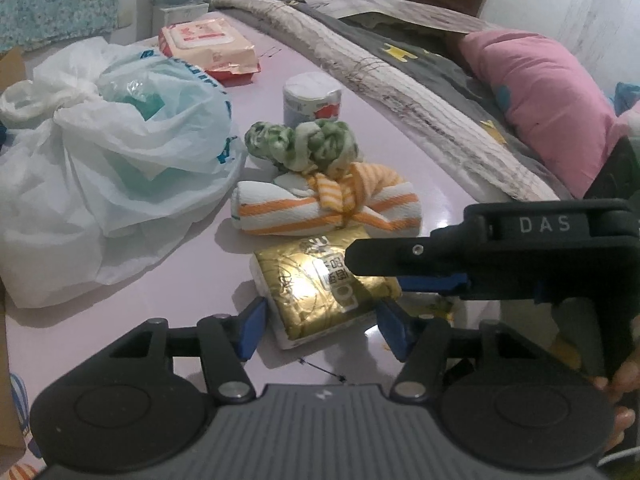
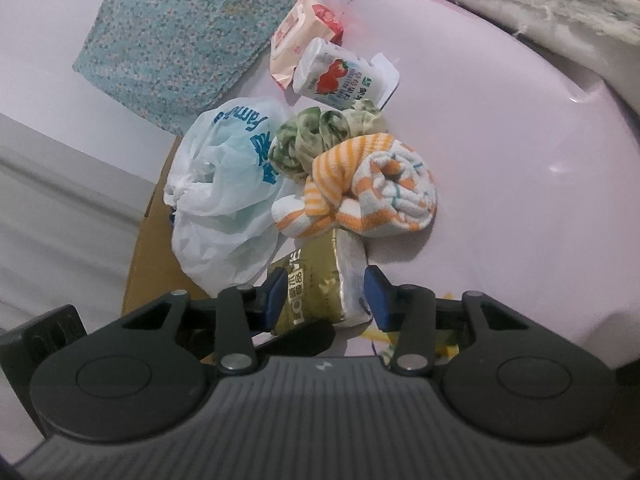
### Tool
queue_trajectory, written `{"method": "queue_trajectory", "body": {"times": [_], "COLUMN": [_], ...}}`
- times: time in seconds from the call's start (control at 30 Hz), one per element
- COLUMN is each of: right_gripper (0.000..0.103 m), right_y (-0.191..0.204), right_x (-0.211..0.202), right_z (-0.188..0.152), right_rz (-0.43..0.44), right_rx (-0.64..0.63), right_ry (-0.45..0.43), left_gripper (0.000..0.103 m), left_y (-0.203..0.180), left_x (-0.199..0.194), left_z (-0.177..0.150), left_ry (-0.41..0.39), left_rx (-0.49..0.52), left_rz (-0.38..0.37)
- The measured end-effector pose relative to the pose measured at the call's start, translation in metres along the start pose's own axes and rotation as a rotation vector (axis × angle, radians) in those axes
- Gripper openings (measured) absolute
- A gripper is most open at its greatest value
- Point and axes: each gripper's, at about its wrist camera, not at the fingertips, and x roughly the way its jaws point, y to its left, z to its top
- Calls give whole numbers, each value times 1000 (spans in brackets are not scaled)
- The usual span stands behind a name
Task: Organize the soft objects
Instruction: 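Carry the gold foil packet with both grippers over the cardboard box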
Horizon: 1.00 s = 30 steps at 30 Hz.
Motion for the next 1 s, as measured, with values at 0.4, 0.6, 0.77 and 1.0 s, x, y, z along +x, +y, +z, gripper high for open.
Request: {"method": "queue_trajectory", "body": {"times": [0.4, 0.6, 0.77, 1.0], "right_gripper": [42, 42, 42, 43], "right_y": [40, 111, 186, 285], "right_x": [-52, -36, -1, 81], "right_z": [-20, -12, -5, 5], "right_rz": [96, 193, 248, 227], "right_rx": [-50, -204, -353, -528], "right_ry": [-57, -12, 74, 253], "left_gripper": [59, 59, 59, 59], "left_y": [-27, -1, 42, 121], "left_x": [-75, -137, -184, -213], "left_z": [-5, -4, -5, 2], "left_ry": [-152, -276, -364, -399], "left_rx": [57, -22, -124, -287], "left_rz": [46, 155, 237, 323]}}
